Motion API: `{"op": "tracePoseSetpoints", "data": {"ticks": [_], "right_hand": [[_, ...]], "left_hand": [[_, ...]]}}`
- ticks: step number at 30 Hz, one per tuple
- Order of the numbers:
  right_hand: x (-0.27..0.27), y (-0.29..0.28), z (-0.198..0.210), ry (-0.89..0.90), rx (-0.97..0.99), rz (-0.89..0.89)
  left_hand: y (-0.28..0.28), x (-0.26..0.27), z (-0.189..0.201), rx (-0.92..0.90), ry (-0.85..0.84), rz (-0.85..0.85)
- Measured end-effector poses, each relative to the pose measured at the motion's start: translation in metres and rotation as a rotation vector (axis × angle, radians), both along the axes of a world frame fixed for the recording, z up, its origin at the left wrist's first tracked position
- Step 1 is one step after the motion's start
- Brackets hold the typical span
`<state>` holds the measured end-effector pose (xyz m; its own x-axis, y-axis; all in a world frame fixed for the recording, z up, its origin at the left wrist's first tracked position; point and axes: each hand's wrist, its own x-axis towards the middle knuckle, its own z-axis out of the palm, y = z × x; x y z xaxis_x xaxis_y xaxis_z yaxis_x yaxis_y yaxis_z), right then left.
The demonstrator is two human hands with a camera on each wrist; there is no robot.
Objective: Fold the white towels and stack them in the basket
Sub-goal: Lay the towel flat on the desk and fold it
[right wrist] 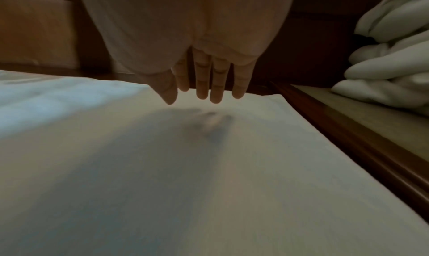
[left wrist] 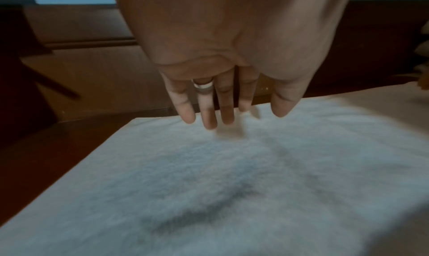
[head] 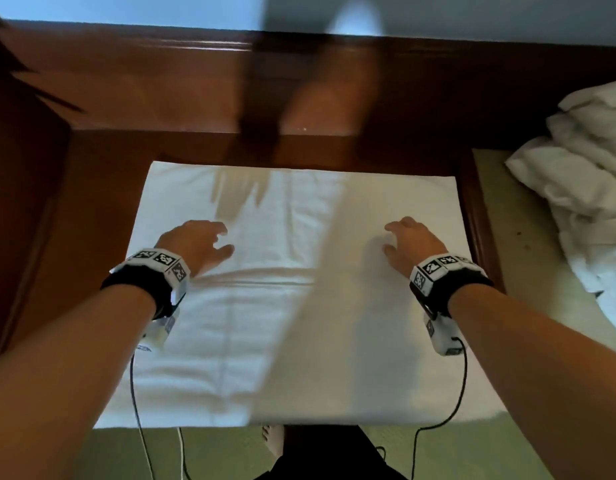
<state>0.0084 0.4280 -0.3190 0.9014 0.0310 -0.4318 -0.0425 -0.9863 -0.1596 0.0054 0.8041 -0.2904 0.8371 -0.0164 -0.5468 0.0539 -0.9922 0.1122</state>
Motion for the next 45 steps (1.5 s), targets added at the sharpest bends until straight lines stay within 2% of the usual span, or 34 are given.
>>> {"op": "tracePoseSetpoints", "data": {"ticks": [6, 9, 11, 13, 16, 20, 24, 28, 32, 36, 39, 42, 43, 45], "right_hand": [[0.088, -0.023, -0.025, -0.092, -0.083, 0.058], [0.109, -0.031, -0.039, -0.058, -0.149, 0.093], [0.115, -0.035, -0.046, -0.114, -0.142, 0.086], [0.120, -0.038, -0.049, -0.199, -0.137, 0.088], [0.130, -0.036, -0.045, -0.252, -0.160, 0.109], [0.146, -0.036, -0.024, -0.253, -0.138, 0.093], [0.141, -0.043, 0.006, -0.343, 0.007, 0.052], [0.113, -0.040, 0.036, -0.443, 0.054, 0.048], [0.062, -0.034, 0.058, -0.567, 0.015, 0.068], [-0.013, -0.032, 0.069, -0.705, 0.007, 0.048], [-0.081, -0.033, 0.066, -0.762, 0.003, 0.017], [-0.146, -0.036, 0.040, -0.687, -0.070, 0.039], [-0.165, -0.039, 0.026, -0.608, -0.117, 0.061], [-0.198, -0.043, -0.003, -0.333, -0.230, 0.104]], "left_hand": [[0.005, 0.084, -0.039, 0.081, -0.142, -0.076], [0.013, 0.111, -0.063, 0.189, -0.127, -0.180], [0.015, 0.123, -0.074, 0.190, -0.104, -0.175], [0.011, 0.130, -0.077, 0.186, -0.211, -0.172], [-0.002, 0.134, -0.073, 0.209, -0.402, -0.210], [-0.010, 0.139, -0.051, 0.130, -0.431, -0.221], [0.006, 0.130, -0.017, 0.092, -0.501, -0.254], [0.023, 0.104, 0.023, 0.197, -0.531, -0.327], [0.031, 0.055, 0.050, 0.163, -0.646, -0.356], [0.039, -0.019, 0.057, 0.144, -0.763, -0.348], [0.042, -0.085, 0.046, 0.157, -0.787, -0.339], [0.043, -0.152, 0.013, 0.144, -0.707, -0.334], [0.042, -0.172, -0.003, 0.128, -0.650, -0.336], [0.041, -0.207, -0.035, 0.102, -0.508, -0.342]]}}
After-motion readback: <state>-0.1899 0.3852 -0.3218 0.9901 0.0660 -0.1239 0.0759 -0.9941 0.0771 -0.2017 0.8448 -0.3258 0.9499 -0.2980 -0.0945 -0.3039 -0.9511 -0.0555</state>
